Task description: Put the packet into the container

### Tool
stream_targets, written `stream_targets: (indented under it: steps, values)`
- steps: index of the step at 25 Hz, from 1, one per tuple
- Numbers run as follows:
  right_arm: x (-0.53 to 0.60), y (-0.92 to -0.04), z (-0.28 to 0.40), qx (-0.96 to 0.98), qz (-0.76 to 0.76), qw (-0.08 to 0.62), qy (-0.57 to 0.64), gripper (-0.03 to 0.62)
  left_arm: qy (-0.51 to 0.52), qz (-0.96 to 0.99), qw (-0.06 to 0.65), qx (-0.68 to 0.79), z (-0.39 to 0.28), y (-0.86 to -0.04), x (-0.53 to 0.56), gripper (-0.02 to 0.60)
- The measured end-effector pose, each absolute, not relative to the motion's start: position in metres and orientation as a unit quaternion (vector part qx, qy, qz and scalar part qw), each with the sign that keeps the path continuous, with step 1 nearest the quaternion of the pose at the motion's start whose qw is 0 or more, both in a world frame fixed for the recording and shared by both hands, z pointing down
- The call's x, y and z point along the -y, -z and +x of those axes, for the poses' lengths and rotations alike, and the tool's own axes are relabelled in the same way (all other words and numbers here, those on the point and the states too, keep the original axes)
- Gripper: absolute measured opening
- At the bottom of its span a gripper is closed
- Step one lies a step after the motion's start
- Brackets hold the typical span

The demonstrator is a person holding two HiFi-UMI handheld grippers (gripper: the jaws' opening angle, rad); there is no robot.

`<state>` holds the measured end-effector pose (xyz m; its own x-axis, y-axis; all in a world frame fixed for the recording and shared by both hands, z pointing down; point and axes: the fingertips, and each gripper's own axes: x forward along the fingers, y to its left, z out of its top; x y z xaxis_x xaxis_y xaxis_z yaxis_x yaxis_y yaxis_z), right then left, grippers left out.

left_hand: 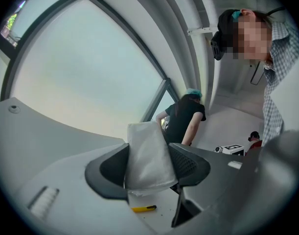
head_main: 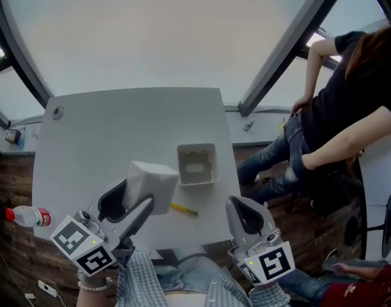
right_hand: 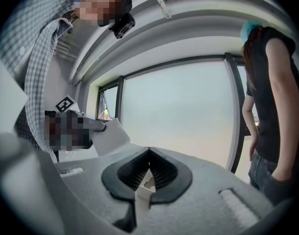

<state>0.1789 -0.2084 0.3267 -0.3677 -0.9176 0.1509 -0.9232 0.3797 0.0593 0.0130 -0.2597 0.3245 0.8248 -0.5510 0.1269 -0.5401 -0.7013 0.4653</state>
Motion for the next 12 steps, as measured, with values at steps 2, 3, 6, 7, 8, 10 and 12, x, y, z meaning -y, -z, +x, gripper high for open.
stream_targets:
  steps: [2, 3, 6, 7, 8, 10, 12]
  values:
    - [0.209, -0.329, 0.183, 0.825, 0.558, 0.080, -0.021, -0.002, 0.006, 0.923, 0.250, 0.291, 0.021, -0.327, 0.264, 0.261]
    - [0.209, -0.330, 0.185, 0.825, 0.559, 0.080, -0.023, -0.002, 0.002, 0.924, 0.249, 0.290, 0.024, -0.328, 0.266, 0.261]
    - [0.212, -0.334, 0.193, 0.822, 0.564, 0.078, -0.031, -0.002, -0.010, 0.926, 0.248, 0.286, 0.036, -0.333, 0.276, 0.261]
    - [0.214, -0.335, 0.196, 0.821, 0.565, 0.078, -0.034, -0.002, -0.014, 0.926, 0.247, 0.284, 0.040, -0.335, 0.279, 0.261]
    - [0.215, -0.337, 0.198, 0.820, 0.566, 0.078, -0.037, -0.002, -0.018, 0.927, 0.247, 0.283, 0.043, -0.337, 0.282, 0.261]
    - [0.216, -0.340, 0.200, 0.819, 0.567, 0.079, -0.042, -0.002, -0.025, 0.928, 0.245, 0.280, 0.050, -0.340, 0.289, 0.261]
    - [0.217, -0.343, 0.202, 0.818, 0.568, 0.080, -0.045, -0.002, -0.031, 0.929, 0.243, 0.277, 0.057, -0.344, 0.295, 0.261]
